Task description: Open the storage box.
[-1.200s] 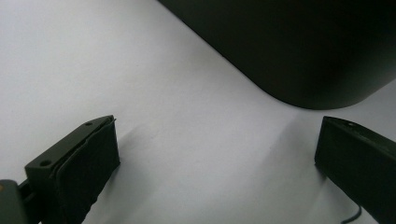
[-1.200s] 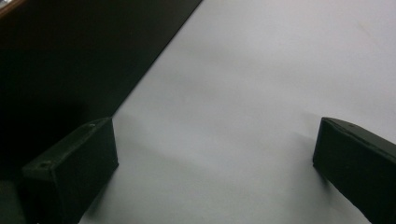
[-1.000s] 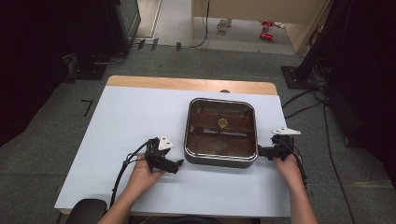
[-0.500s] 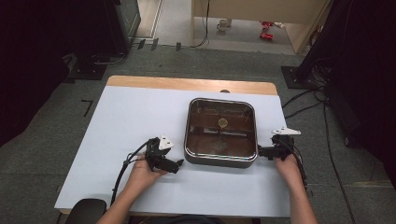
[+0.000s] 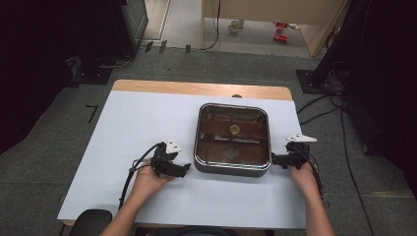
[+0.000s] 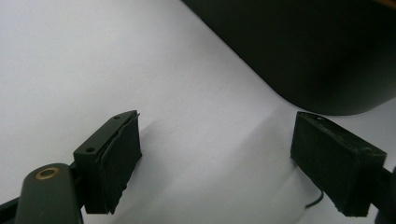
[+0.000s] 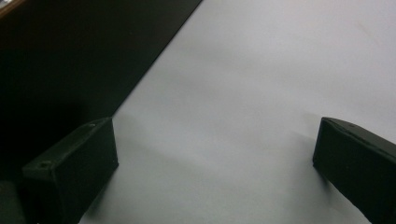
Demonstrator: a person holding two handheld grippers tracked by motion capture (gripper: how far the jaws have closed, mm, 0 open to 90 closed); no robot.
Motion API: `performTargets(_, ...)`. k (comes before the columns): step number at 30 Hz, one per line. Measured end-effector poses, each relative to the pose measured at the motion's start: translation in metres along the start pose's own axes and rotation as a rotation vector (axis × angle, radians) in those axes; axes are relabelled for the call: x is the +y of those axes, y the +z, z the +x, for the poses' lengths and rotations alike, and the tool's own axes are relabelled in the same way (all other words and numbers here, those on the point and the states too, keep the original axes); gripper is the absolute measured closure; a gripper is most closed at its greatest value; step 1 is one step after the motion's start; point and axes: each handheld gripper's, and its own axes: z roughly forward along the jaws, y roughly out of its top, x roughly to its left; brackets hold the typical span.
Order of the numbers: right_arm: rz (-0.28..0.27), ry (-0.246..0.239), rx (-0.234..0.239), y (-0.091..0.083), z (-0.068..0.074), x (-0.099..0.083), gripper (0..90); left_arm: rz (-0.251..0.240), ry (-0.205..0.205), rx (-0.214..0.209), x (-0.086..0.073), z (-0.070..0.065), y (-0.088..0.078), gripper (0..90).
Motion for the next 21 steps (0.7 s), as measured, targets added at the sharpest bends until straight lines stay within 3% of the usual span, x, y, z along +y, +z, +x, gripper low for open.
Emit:
performTargets(3,0.000,0.000,0.000,0.000,0.000,0.000,0.0,0.034,-0.002,0.009,0.004,0.002,-0.003,22.0)
performTargets(5,0.000,0.000,0.000,0.000,0.000,0.000,0.0,0.040,-0.030,-0.029,0.006,0.005,-0.005,28.0)
performTargets(7,0.000,0.001,0.000,0.000,0.000,0.000,0.0,0.044,-0.039,-0.041,0.007,0.006,-0.005,29.8)
performTargets(12,0.000,0.000,0.001,0.000,0.000,0.000,0.0,0.070,-0.086,-0.130,0.012,0.012,-0.009,34.8)
performTargets(15,0.000,0.000,0.000,0.000,0.000,0.000,0.0,0.060,-0.070,-0.129,0.014,0.013,-0.013,34.6)
performTargets(18,0.000,0.000,0.001,0.000,0.000,0.000,0.0,0.054,-0.024,-0.119,0.020,0.013,-0.021,34.4)
performTargets(21,0.000,0.000,0.000,0.000,0.000,0.000,0.0,0.043,-0.012,-0.129,0.023,0.012,-0.025,34.8)
